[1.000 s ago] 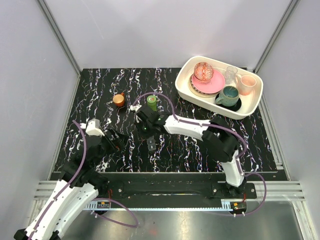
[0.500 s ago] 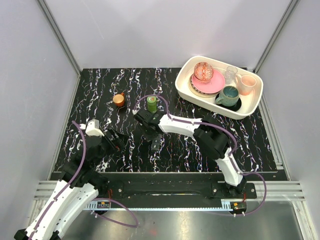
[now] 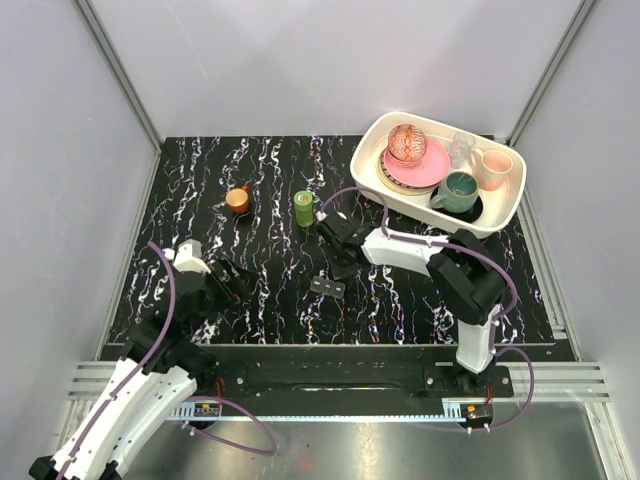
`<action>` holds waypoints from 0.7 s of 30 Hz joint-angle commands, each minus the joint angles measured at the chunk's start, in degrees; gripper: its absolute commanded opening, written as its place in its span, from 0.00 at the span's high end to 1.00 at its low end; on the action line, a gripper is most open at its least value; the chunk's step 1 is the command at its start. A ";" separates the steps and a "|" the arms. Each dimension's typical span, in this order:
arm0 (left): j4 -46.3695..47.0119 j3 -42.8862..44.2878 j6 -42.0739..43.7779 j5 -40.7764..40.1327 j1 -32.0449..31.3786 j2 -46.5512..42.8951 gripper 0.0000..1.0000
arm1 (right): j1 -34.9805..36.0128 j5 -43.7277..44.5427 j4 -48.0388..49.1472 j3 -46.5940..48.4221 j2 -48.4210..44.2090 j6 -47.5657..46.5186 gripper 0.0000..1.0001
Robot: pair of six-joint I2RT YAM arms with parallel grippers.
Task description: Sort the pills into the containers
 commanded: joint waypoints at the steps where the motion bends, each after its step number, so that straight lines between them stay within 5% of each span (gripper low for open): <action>1: 2.27 -0.12 -0.45 0.60 -0.09 0.56 0.01 | 0.22 0.64 0.51 -6.16 -5.30 2.45 1.00; 6: 2.36 -0.56 -1.76 0.33 -0.09 1.43 0.01 | 0.57 -7.60 6.40 -13.99 -9.79 3.95 1.00; 11: 2.54 -0.82 -2.03 0.51 -0.09 2.14 0.01 | 0.92 -5.96 8.96 -17.68 -13.74 3.60 1.00; 13: 2.45 -0.74 -2.03 0.42 -0.09 1.96 0.01 | 0.92 -3.15 10.27 -19.09 -16.90 2.46 0.86; 16: 2.27 -0.39 -2.38 0.68 -0.09 1.87 0.01 | 1.27 -7.70 13.78 -20.59 -21.73 -3.51 0.42; 21: 1.13 2.60 -1.60 1.04 -0.09 4.42 0.01 | 3.46 -6.84 14.67 -20.77 -24.83 -8.79 0.32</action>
